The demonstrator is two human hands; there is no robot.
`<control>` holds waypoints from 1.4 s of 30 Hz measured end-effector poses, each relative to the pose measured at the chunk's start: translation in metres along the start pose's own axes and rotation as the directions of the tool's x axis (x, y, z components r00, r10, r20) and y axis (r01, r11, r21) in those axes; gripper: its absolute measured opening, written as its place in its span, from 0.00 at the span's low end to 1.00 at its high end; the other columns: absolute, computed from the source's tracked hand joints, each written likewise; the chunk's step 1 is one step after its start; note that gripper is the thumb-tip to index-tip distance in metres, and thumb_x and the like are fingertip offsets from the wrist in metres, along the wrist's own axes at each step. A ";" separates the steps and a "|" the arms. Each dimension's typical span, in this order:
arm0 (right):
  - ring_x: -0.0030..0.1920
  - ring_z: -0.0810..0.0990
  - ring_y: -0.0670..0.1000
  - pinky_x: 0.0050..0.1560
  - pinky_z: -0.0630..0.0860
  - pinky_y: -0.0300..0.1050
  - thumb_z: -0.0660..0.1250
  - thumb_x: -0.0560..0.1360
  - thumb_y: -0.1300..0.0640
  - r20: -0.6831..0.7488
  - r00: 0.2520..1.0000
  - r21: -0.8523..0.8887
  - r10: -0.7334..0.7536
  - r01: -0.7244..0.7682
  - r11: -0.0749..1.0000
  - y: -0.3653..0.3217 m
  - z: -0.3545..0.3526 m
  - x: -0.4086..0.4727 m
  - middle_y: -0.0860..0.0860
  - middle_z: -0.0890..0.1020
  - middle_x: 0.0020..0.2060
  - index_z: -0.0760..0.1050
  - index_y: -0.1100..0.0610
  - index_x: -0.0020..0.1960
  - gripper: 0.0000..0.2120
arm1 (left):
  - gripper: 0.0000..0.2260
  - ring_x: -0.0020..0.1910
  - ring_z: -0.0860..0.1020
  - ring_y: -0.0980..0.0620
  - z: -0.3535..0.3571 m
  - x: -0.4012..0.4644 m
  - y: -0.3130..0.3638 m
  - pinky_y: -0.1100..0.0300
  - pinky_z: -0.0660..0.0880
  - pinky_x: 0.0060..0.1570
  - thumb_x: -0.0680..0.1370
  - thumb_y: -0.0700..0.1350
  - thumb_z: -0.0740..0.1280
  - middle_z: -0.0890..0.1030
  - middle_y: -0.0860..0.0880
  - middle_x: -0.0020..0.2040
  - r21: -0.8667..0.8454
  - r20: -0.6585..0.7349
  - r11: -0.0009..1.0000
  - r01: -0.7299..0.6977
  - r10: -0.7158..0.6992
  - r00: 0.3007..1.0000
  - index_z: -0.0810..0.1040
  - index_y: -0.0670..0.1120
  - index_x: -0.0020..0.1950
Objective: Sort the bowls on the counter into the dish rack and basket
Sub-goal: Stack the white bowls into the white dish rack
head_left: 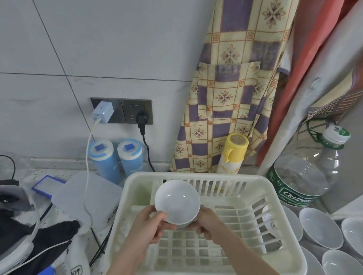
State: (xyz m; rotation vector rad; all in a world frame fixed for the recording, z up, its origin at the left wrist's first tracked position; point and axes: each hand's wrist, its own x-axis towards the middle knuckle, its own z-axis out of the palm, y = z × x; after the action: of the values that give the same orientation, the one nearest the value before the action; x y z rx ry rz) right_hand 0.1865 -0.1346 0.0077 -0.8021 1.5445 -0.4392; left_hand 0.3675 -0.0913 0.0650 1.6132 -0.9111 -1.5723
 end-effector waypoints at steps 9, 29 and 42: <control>0.25 0.77 0.39 0.33 0.73 0.38 0.61 0.80 0.48 -0.201 0.916 -0.087 -0.348 0.337 0.937 0.000 -0.029 -0.025 0.49 0.85 0.34 0.80 0.53 0.52 0.12 | 0.07 0.19 0.63 0.55 0.012 0.010 -0.003 0.66 0.60 0.20 0.75 0.40 0.62 0.85 0.41 0.33 0.147 -0.044 0.989 0.028 -0.022 0.999 0.78 0.44 0.51; 0.40 0.83 0.57 0.30 0.72 0.41 0.60 0.76 0.61 -0.143 0.897 -0.328 -0.418 0.356 0.875 0.007 -0.005 -0.004 0.54 0.82 0.35 0.72 0.54 0.65 0.18 | 0.18 0.41 0.80 0.62 0.016 0.015 -0.034 0.65 0.73 0.39 0.74 0.45 0.73 0.82 0.57 0.40 0.464 -0.183 0.871 -0.161 0.272 0.945 0.76 0.52 0.63; 0.41 0.83 0.60 0.34 0.73 0.43 0.61 0.78 0.60 -0.119 0.874 -0.357 -0.471 0.405 0.842 0.015 -0.003 0.000 0.56 0.80 0.31 0.73 0.52 0.68 0.19 | 0.09 0.39 0.79 0.66 0.014 0.020 -0.040 0.66 0.71 0.34 0.70 0.55 0.73 0.81 0.63 0.35 0.584 -0.172 0.807 -0.086 0.227 0.959 0.76 0.58 0.47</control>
State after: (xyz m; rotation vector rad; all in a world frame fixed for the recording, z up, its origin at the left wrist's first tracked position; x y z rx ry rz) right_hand 0.1797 -0.1250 -0.0025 -1.4245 1.6396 -0.6291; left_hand 0.3547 -0.0878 0.0204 2.0139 -1.4378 -1.0014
